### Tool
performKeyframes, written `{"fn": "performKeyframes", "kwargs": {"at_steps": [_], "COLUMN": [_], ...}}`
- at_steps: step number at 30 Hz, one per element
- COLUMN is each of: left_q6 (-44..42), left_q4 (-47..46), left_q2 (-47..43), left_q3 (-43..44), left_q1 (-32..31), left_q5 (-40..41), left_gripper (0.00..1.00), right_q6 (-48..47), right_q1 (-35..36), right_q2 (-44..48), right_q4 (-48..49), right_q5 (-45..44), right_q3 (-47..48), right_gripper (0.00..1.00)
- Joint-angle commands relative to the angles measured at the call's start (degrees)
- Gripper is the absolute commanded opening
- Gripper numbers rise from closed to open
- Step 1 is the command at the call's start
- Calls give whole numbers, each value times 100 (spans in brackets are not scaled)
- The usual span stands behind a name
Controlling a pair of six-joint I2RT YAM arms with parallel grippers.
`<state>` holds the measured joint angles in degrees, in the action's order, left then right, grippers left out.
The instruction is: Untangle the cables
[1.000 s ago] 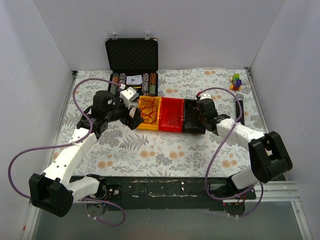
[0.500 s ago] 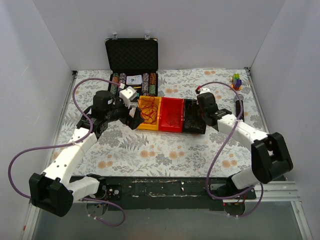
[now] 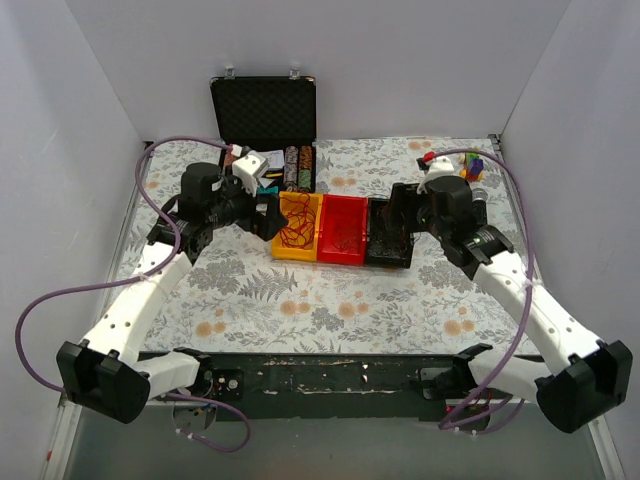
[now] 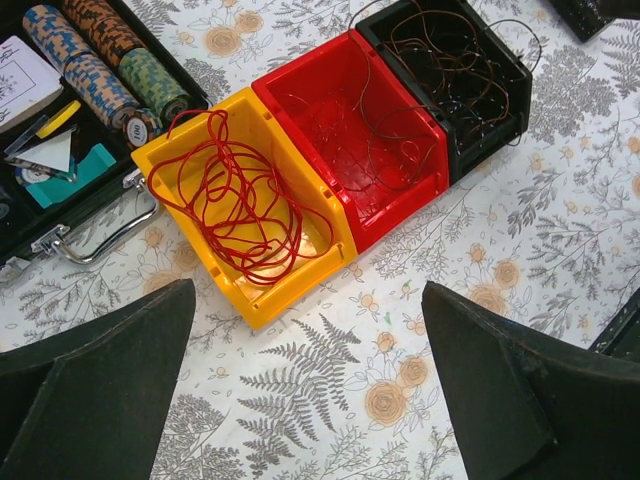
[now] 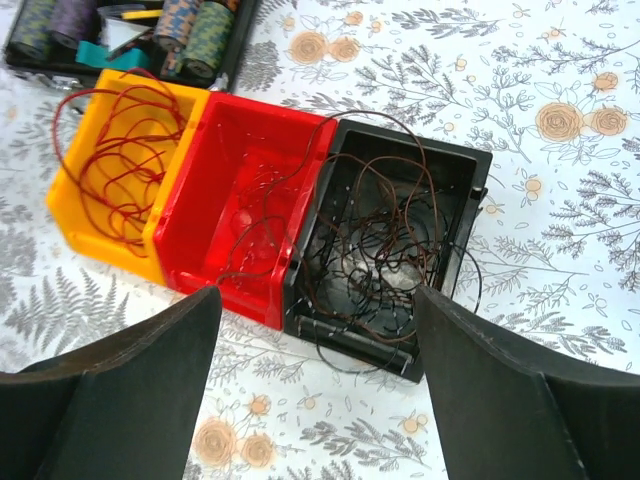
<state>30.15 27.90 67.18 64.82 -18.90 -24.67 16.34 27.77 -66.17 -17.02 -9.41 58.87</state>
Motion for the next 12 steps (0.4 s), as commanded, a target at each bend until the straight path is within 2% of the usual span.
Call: {"fn": "performKeyframes", "kwargs": {"at_steps": [1,7,12], "left_q6": [482,720,843], "left_q4": [224,435,427], "left_q2": [41,208,270], "left_q3": [268,496,594], "left_q1": [53,132,473], "left_q5": [102,120,24], "left_gripper": [98,98,98], "right_q6": [10,-51,-218], "right_q1": [0,0,0], "right_q2": [692,1167,1273], "right_q4": [-135,-364,-548], "right_q5": [343,343,299], "right_q3": [-236,-324,-306], "right_gripper": [86,88,89]}}
